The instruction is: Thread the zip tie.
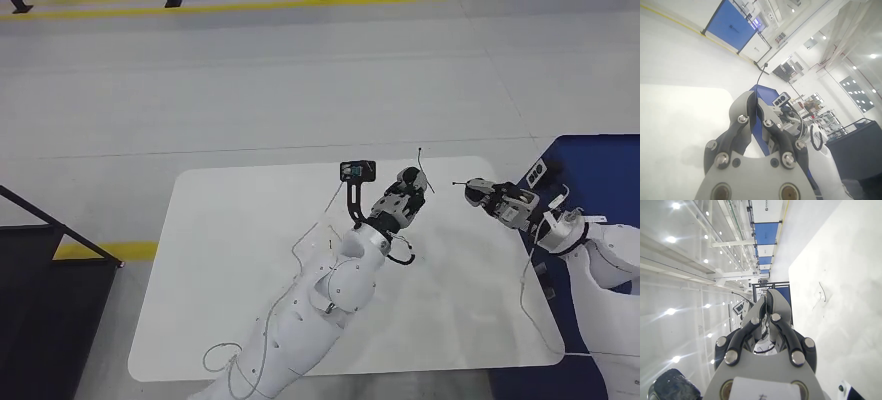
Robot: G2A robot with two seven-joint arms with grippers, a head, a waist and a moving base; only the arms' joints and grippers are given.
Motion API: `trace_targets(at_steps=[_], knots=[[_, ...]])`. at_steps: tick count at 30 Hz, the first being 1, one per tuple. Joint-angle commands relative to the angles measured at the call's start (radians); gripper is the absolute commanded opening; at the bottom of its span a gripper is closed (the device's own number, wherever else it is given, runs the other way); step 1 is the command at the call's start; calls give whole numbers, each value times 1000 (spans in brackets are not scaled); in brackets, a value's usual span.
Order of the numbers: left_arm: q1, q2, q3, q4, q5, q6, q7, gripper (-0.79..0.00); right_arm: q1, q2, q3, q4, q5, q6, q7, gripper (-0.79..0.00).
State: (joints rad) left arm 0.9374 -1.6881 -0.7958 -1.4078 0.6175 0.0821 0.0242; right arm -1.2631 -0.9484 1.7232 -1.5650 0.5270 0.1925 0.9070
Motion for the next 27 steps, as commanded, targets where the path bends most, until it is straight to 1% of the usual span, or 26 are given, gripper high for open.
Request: trace_targets(at_steps=[1, 3, 5, 6, 12, 14, 18, 23, 25, 27], knots=[[14, -3, 19, 2, 77, 9, 75, -785, -35, -1, 1, -35, -4, -39, -17, -785], [21, -5, 31, 8, 146, 30, 145, -785, -66, -3, -1, -69, -13, -81, -18, -785], [24, -9, 38, 15, 179, 51, 181, -785, -94, -4, 3, -93, -27, -120, -39, -785], [24, -9, 38, 15, 179, 51, 181, -785, -105, -6, 4, -94, -29, -128, -72, -785], [27, -8, 39, 16, 184, 50, 180, -785, -105, -6, 4, -94, -29, -128, -72, -785], [36, -6, 57, 25, 246, 44, 161, -785, -105, -6, 4, -94, -29, -128, -72, -785], [46, -9, 71, 17, 288, 39, 150, -785, -108, -6, -1, -106, -39, -134, -86, -785], [54, -13, 71, 17, 317, 24, 162, -785, -119, -3, -16, -126, -82, -187, -25, -785], [55, -15, 72, 22, 336, 32, 167, -785, -120, -1, -18, -130, -104, -215, 2, -785], [54, -18, 74, 29, 348, 32, 168, -785, -122, -1, -18, -127, -105, -231, 8, -785]])
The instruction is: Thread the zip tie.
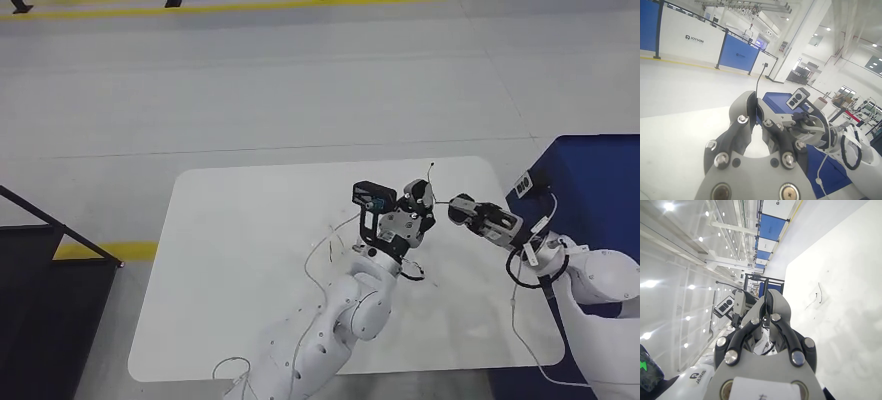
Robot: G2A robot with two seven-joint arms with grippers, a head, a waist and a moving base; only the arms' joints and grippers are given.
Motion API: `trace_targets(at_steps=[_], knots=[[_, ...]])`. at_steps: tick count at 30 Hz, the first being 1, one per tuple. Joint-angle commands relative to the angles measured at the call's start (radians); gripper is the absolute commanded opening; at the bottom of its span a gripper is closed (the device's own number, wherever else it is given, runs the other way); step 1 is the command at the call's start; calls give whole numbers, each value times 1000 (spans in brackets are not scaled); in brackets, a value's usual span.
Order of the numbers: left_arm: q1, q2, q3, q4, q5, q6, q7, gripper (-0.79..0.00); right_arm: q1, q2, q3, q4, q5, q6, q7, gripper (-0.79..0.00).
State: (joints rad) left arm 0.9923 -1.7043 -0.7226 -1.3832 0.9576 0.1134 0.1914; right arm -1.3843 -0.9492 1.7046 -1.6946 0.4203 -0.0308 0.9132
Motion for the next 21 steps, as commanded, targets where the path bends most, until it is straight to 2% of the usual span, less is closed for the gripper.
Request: trace_targets(at_steps=[1, 21], knots=[[-2, -3, 1, 8, 19, 5, 5, -785, -2, 0, 0, 3, 3, -9, 2, -785], [-5, -26, -5, 53, 84, -6, -32, -785, 4, 1, 0, 12, 16, 13, 1, -785]])
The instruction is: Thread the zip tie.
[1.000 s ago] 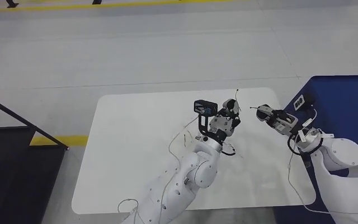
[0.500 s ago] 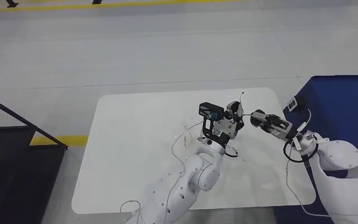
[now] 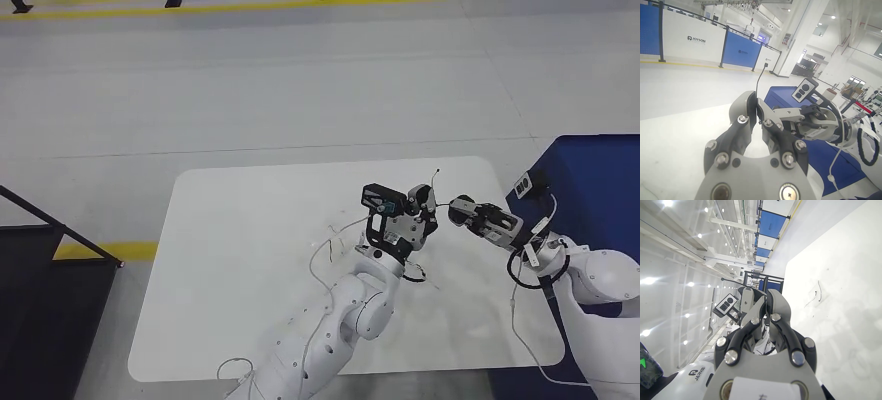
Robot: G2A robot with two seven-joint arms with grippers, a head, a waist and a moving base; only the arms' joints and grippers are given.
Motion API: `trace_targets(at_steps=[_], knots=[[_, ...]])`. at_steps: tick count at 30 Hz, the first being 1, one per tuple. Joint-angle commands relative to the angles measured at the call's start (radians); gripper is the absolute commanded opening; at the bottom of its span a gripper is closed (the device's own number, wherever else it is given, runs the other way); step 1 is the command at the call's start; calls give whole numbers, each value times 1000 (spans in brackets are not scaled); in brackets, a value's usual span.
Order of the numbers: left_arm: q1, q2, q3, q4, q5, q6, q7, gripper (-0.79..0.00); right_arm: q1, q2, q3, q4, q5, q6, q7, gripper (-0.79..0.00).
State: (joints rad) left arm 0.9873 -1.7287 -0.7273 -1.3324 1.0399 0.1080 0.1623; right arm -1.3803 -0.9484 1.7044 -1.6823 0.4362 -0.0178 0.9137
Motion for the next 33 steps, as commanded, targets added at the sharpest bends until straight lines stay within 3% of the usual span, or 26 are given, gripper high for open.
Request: trace_targets(at_steps=[1, 29, 32, 33], knots=[[0, -2, -1, 3, 2, 0, -6, -785, 0, 0, 0, 0, 0, 0, 0, -785], [21, -27, -28, 12, -10, -51, -32, -785, -21, -2, 17, -8, 76, 28, -26, -785], [25, -29, -34, 8, -9, -50, -28, -265, -20, -1, 16, -5, 78, 36, -25, -785], [26, -30, -35, 7, -9, -51, -27, -123, -18, -1, 16, -2, 82, 43, -24, -785]])
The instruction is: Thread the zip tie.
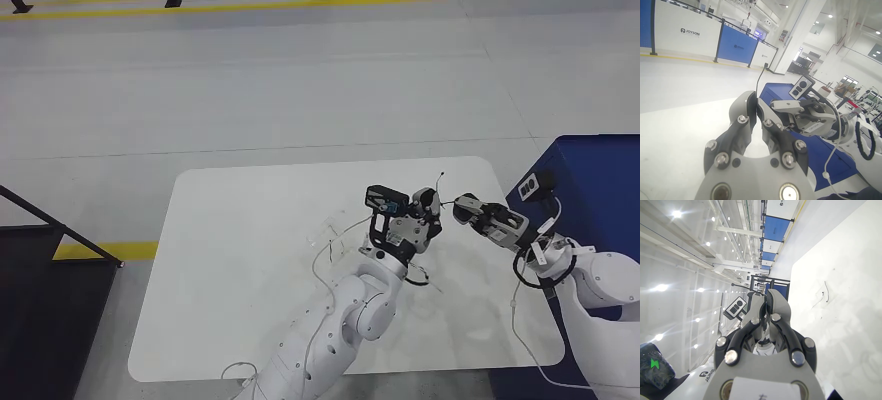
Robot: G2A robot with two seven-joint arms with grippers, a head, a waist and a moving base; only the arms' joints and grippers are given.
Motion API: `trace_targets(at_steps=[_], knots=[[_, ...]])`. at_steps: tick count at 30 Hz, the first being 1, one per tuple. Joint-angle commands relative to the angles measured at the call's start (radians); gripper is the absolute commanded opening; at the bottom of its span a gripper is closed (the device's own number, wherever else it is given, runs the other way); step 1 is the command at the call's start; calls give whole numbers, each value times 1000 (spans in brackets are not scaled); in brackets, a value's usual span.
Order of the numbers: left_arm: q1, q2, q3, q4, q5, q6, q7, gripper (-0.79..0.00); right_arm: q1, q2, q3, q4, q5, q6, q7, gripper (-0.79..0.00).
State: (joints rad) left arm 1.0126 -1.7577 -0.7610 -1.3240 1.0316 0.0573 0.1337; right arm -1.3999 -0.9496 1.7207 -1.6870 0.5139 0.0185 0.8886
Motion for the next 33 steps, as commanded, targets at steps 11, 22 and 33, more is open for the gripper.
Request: trace_targets(at_steps=[11, 22, 33], knots=[[8, -13, -40, 4, -73, 19, 11, 0, 39, 5, 1, 29, 7, 100, -7, -785], [18, 3, -33, 28, 209, 103, 173, 0, 54, 15, 23, 17, 63, 299, 55, -785], [9, 7, -14, 164, 536, 339, 498, 0, 82, 31, 43, 17, 169, 557, 166, -785]])
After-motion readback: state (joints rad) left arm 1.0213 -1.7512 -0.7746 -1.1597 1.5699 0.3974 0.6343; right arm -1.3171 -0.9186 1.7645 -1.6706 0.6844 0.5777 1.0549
